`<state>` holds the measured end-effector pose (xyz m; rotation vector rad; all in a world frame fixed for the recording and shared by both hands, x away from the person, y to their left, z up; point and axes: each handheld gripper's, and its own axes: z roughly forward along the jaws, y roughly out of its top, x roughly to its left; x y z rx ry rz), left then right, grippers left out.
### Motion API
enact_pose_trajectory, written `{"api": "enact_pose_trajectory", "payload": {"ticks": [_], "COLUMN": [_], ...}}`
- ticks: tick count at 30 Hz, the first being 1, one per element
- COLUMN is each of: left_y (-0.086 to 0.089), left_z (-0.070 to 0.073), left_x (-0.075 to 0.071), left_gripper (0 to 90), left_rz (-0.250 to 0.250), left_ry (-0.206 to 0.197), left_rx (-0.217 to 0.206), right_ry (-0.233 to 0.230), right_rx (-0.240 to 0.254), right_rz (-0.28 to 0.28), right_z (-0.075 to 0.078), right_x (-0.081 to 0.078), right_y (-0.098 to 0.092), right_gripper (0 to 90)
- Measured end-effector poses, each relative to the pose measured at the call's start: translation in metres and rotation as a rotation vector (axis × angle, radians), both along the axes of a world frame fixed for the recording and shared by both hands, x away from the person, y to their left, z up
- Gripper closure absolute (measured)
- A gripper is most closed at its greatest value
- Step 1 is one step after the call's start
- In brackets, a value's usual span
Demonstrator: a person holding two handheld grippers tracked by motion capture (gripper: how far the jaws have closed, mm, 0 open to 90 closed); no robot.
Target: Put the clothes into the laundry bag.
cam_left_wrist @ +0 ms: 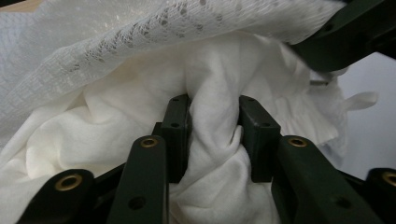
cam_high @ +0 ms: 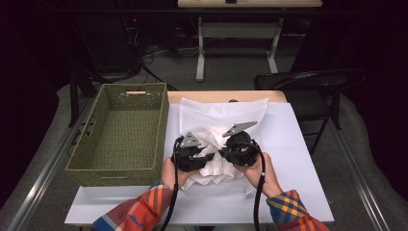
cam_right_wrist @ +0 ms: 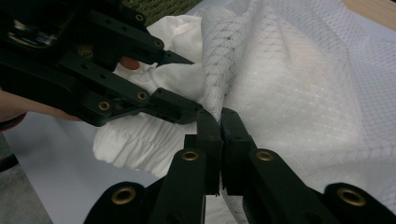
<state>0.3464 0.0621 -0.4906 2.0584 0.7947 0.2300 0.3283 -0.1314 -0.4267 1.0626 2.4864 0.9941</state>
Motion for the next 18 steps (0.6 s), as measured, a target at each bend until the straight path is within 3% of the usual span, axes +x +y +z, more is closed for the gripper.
{"api": "enact_pose_trajectory", "payload": {"ticks": [2, 4, 8, 9, 13, 18], "left_y": [0.004, 0.007, 0.015, 0.016, 0.020, 0.021], "left_z": [-0.002, -0.001, 0.003, 0.006, 0.015, 0.019], "left_x": [0.002, 0.003, 0.001, -0.001, -0.012, -0.028], "left_gripper": [59.5, 49.3, 26.5, 22.7, 15.0, 7.7], "left_rz": [-0.009, -0.023, -0.060, -0.064, -0.082, -0.077], "left_ry": [-0.005, -0.004, 0.022, 0.020, 0.011, 0.014], "left_rx": [-0.014, -0.009, 0.027, 0.055, 0.087, 0.163], "right_ry": [0.010, 0.014, 0.024, 0.024, 0.031, 0.025], "right_rx": [-0.002, -0.008, -0.012, -0.012, -0.022, -0.029], "right_rz": [-0.012, -0.022, -0.032, -0.036, -0.034, -0.034], "right_z": [-0.003, -0.005, -0.009, -0.010, -0.014, -0.014], "right_x": [0.001, 0.003, 0.006, 0.006, 0.008, 0.008], "right_y": [-0.003, -0.005, -0.008, -0.008, -0.007, -0.006], "right_gripper": [88.5, 88.5, 88.4, 88.5, 88.5, 88.5]}}
